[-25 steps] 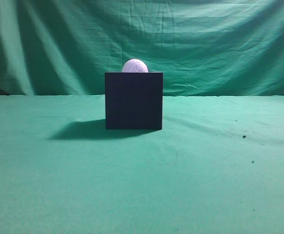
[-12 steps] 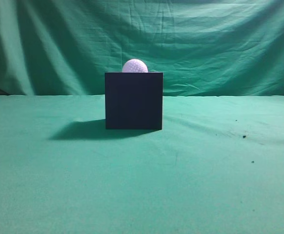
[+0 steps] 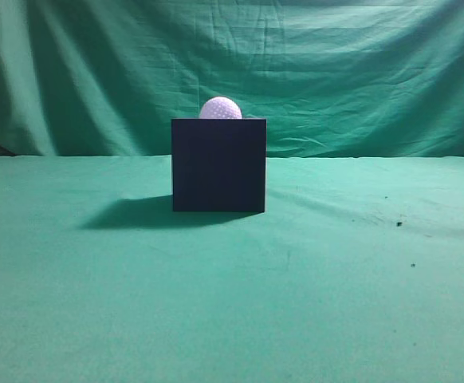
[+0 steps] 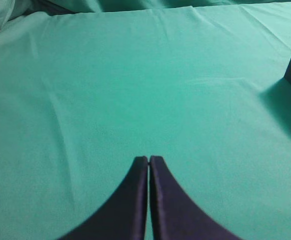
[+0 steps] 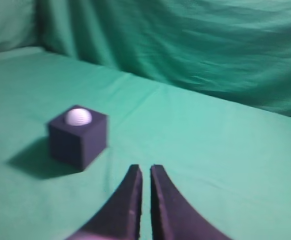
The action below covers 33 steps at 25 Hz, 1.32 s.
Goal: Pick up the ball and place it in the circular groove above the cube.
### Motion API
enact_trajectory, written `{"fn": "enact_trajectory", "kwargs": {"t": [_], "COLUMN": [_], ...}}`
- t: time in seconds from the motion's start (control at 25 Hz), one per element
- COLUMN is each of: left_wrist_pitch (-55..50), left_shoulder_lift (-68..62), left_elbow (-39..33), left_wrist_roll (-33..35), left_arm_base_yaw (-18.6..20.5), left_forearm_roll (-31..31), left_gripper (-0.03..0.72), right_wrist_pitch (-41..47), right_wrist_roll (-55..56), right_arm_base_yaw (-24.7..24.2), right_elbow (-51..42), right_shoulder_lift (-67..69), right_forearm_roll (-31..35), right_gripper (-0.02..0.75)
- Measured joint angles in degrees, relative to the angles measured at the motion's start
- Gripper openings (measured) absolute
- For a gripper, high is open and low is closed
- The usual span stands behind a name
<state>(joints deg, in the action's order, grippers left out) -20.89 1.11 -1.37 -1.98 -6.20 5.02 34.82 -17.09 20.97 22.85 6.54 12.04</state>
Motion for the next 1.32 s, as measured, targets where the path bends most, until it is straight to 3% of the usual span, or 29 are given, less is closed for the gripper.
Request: {"fn": "enact_trajectory", "kwargs": {"t": [0.2,0.36,0.56,0.88,1.32], "left_wrist_pitch": [0.0,0.0,0.0,0.0,0.0], "left_shoulder_lift": [0.0,0.0,0.0,0.0,0.0], "left_elbow": [0.0,0.0,0.0,0.0,0.0], "left_wrist_roll": [0.0,0.0,0.0,0.0,0.0], "left_arm_base_yaw": [0.0,0.0,0.0,0.0,0.0], "left_forearm_roll": [0.0,0.0,0.0,0.0,0.0], "left_gripper": [0.000,0.000,0.000,0.000,0.000], "right_wrist_pitch": [-7.8,-13.0,-17.8,-12.9,-12.5], "right_wrist_roll": [0.0,0.0,0.0,0.7,1.3], "right_arm_base_yaw": [-10.4,-14.7,-15.3,-15.3,-15.3], "right_elbow": [-10.1,-17.1,-24.0,-24.4,-24.4], "right_shoulder_lift": [-7.0,-7.2,-7.2,-7.2,-7.2], "right_forearm_roll": [1.0,1.6,1.7,2.1,2.1], "right_gripper": [0.000,0.000,0.000,0.000,0.000]}}
